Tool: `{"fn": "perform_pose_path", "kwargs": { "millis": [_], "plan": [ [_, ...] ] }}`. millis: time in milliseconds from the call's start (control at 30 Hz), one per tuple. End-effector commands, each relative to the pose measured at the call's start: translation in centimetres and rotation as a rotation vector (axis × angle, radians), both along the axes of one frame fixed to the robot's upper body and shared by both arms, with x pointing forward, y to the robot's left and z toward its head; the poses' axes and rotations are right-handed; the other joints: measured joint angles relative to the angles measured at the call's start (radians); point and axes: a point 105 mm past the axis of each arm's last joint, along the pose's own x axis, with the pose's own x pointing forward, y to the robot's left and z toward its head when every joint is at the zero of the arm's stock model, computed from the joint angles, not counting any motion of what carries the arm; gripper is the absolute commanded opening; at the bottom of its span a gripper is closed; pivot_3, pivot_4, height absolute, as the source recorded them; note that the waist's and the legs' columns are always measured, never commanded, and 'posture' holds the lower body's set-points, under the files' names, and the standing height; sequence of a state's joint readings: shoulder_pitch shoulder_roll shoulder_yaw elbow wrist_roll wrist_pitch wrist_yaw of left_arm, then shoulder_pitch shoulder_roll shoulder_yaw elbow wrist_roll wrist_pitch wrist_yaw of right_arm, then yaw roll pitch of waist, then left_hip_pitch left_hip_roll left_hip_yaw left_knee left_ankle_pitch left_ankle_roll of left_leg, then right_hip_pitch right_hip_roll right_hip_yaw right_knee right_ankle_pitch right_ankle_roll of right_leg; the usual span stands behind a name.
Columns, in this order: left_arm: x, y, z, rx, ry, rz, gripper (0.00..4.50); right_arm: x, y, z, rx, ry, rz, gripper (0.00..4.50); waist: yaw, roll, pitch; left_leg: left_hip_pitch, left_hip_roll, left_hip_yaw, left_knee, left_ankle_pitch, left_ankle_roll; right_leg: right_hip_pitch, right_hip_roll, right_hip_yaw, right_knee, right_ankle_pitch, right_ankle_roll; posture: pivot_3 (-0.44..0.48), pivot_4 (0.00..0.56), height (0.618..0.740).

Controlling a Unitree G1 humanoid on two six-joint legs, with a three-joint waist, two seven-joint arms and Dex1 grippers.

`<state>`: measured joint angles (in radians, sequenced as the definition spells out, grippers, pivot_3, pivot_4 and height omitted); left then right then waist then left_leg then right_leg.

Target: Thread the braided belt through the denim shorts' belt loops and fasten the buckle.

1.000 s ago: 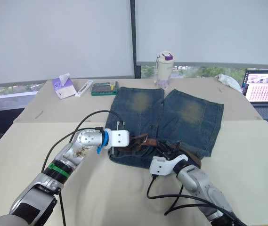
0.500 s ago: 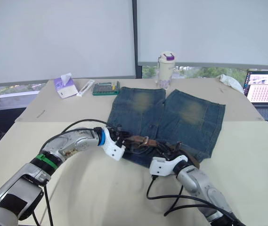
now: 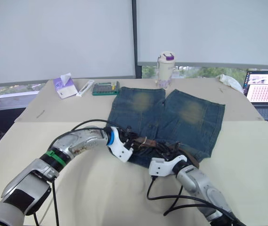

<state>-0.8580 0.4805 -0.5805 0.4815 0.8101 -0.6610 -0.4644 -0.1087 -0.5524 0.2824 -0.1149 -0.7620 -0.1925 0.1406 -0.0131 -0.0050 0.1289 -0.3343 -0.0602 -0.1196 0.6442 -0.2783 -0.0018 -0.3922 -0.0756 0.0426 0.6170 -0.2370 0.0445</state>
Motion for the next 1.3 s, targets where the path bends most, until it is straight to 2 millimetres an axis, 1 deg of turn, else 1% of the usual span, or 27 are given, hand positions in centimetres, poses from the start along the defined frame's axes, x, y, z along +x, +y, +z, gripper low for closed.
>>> {"fn": "perform_pose_path", "kwargs": {
  "millis": [33, 100, 133, 200, 233, 300, 367, 400, 433, 500, 600, 667, 733, 767, 833, 867, 933, 1000, 1100, 1300],
  "plan": [
    [-0.3, -1.5, 0.2, -0.117, 0.091, 0.022, 0.00, -0.3, 1.1, 1.5, 0.063, -0.040, 0.059, 0.03, 0.000, 0.000, 0.000, 0.000, 0.000, 0.000, 0.000, 0.000, 0.000, 0.000, 0.000, 0.000, 0.000, 0.000, 0.000, 0.000, 0.150, 0.740],
    [-0.4, -1.6, -0.5, -0.139, 0.143, 0.053, 0.00, -0.3, 0.7, 1.4, 0.122, 0.000, 0.024, 0.03, -0.001, 0.000, 0.000, 0.000, 0.000, 0.000, 0.000, 0.000, 0.000, 0.000, 0.000, 0.000, 0.000, 0.000, 0.000, 0.000, 0.150, 0.740],
    [-0.3, -1.6, -0.8, -0.153, 0.166, 0.074, 0.00, -0.4, 0.3, 1.2, 0.179, 0.057, -0.001, 0.03, -0.001, 0.000, 0.000, 0.000, 0.000, 0.000, 0.000, 0.000, 0.000, 0.000, 0.000, 0.000, 0.000, 0.000, 0.000, 0.000, 0.150, 0.740],
    [-0.1, -1.7, -1.1, -0.180, 0.180, 0.109, 0.00, -0.9, 0.0, 0.8, 0.221, 0.144, 0.002, 0.03, 0.000, 0.000, 0.000, 0.000, 0.001, 0.000, 0.000, 0.000, 0.000, 0.000, 0.001, 0.000, 0.001, 0.000, 0.000, 0.000, 0.150, 0.740],
    [0.0, -1.7, -1.1, -0.193, 0.184, 0.123, 0.00, -1.1, 0.0, 0.7, 0.234, 0.174, 0.013, 1.04, 0.000, 0.000, 0.000, 0.000, 0.001, 0.000, 0.000, 0.000, 0.000, 0.000, 0.000, 0.000, 0.001, 0.000, 0.000, 0.000, 0.150, 0.740],
    [0.0, -1.8, -1.3, -0.212, 0.196, 0.140, 0.00, -1.5, -0.2, 1.0, 0.283, 0.219, 0.026, 1.68, 0.001, 0.000, 0.000, 0.001, 0.000, 0.000, 0.001, 0.000, 0.000, 0.002, 0.000, 0.000, 0.000, 0.000, 0.000, 0.000, 0.150, 0.740],
    [-0.4, -2.1, -1.6, -0.216, 0.214, 0.139, 0.00, -1.9, -0.7, 1.7, 0.402, 0.289, 0.021, 2.34, 0.003, 0.000, -0.001, 0.002, 0.000, 0.000, 0.001, 0.000, 0.001, 0.003, 0.000, 0.000, 0.000, 0.000, 0.000, 0.000, 0.150, 0.740],
    [-0.5, -2.2, -1.8, -0.216, 0.218, 0.138, 0.00, -2.1, -1.0, 1.7, 0.473, 0.345, 0.013, 2.71, 0.003, 0.001, -0.001, 0.002, 0.000, -0.001, 0.001, 0.000, 0.001, 0.003, 0.000, 0.000, 0.000, 0.000, 0.000, 0.000, 0.150, 0.740],
    [-0.6, -2.2, -1.9, -0.217, 0.222, 0.138, 0.00, -2.4, -1.3, 1.7, 0.509, 0.389, 0.013, 3.04, 0.004, 0.001, -0.001, 0.002, 0.000, -0.001, 0.001, 0.000, 0.001, 0.003, 0.000, 0.000, 0.000, 0.000, 0.000, 0.000, 0.150, 0.740],
    [-0.6, -2.2, -2.0, -0.220, 0.227, 0.141, 0.00, -3.0, -2.0, 2.0, 0.584, 0.464, 0.008, 3.04, 0.006, 0.001, -0.001, 0.002, 0.000, -0.001, 0.001, -0.001, 0.001, 0.004, 0.000, 0.000, -0.001, 0.000, 0.000, 0.000, 0.150, 0.740],
    [-0.6, -2.2, -2.1, -0.224, 0.229, 0.144, 0.00, -3.6, -3.0, 3.9, 0.684, 0.516, 0.026, 3.04, 0.009, 0.001, -0.001, 0.002, 0.000, -0.001, 0.001, -0.001, 0.001, 0.004, -0.001, 0.000, -0.001, 0.000, 0.000, 0.000, 0.150, 0.740],
    [-0.6, -2.2, -2.1, -0.227, 0.232, 0.146, 0.00, -3.4, -3.4, 5.1, 0.705, 0.492, 0.023, 3.04, 0.008, 0.001, -0.001, 0.002, 0.000, -0.001, 0.001, -0.001, 0.001, 0.004, -0.001, 0.000, -0.001, 0.000, 0.000, 0.000, 0.150, 0.740],
    [-0.7, -2.4, -2.2, -0.229, 0.238, 0.140, 0.00, -2.0, -4.5, 6.2, 0.693, 0.400, -0.033, 3.04, 0.008, 0.001, -0.001, 0.002, 0.000, -0.001, 0.001, -0.001, 0.001, 0.004, 0.000, 0.000, 0.000, 0.000, 0.000, 0.000, 0.150, 0.740],
    [-0.8, -2.4, -2.3, -0.229, 0.239, 0.138, 0.00, -1.4, -4.8, 6.3, 0.666, 0.370, -0.060, 3.04, 0.008, 0.001, -0.001, 0.002, 0.000, -0.001, 0.001, -0.001, 0.001, 0.004, 0.000, 0.000, 0.000, 0.000, 0.000, 0.000, 0.150, 0.740],
    [-0.8, -2.6, -2.3, -0.229, 0.244, 0.133, 0.00, -0.6, -5.2, 5.8, 0.555, 0.340, -0.093, 3.04, 0.011, 0.002, -0.002, 0.002, 0.000, -0.001, 0.001, -0.001, 0.001, 0.004, 0.000, 0.000, 0.000, 0.000, 0.001, 0.000, 0.150, 0.740],
    [-0.9, -2.6, -2.3, -0.230, 0.245, 0.131, 0.00, -0.4, -5.1, 5.0, 0.466, 0.340, -0.096, 3.04, 0.016, 0.002, -0.002, 0.001, -0.001, -0.001, 0.001, -0.001, 0.001, 0.004, -0.001, 0.000, 0.000, 0.000, 0.001, 0.000, 0.150, 0.740],
    [-0.9, -2.7, -2.3, -0.232, 0.247, 0.130, 0.00, -0.2, -4.8, 3.8, 0.311, 0.331, -0.075, 3.04, 0.020, 0.002, -0.002, 0.001, -0.002, 0.000, 0.001, -0.001, 0.001, 0.003, -0.001, -0.001, -0.001, 0.000, 0.001, 0.000, 0.150, 0.740],
    [-0.9, -2.7, -2.3, -0.235, 0.248, 0.132, 0.00, -0.2, -4.3, 2.7, 0.218, 0.336, -0.047, 3.04, 0.019, 0.002, -0.002, 0.001, -0.001, 0.000, 0.001, -0.001, 0.001, 0.003, -0.001, 0.000, -0.001, 0.000, 0.001, 0.000, 0.150, 0.740],
    [-0.8, -2.7, -2.2, -0.239, 0.249, 0.134, 0.00, -0.2, -3.9, 1.8, 0.154, 0.337, -0.017, 3.04, 0.018, 0.002, -0.002, 0.001, -0.001, 0.001, 0.001, -0.001, 0.001, 0.003, -0.001, 0.000, -0.001, 0.000, 0.001, 0.000, 0.150, 0.740],
    [-1.2, -2.9, -2.4, -0.242, 0.262, 0.126, 0.00, 0.2, -2.0, 2.4, 0.121, 0.261, 0.070, 3.04, 0.015, 0.002, -0.002, 0.002, -0.001, 0.001, 0.001, -0.001, 0.001, 0.003, -0.001, 0.000, -0.001, 0.000, 0.001, 0.000, 0.150, 0.740]
  ]
}}
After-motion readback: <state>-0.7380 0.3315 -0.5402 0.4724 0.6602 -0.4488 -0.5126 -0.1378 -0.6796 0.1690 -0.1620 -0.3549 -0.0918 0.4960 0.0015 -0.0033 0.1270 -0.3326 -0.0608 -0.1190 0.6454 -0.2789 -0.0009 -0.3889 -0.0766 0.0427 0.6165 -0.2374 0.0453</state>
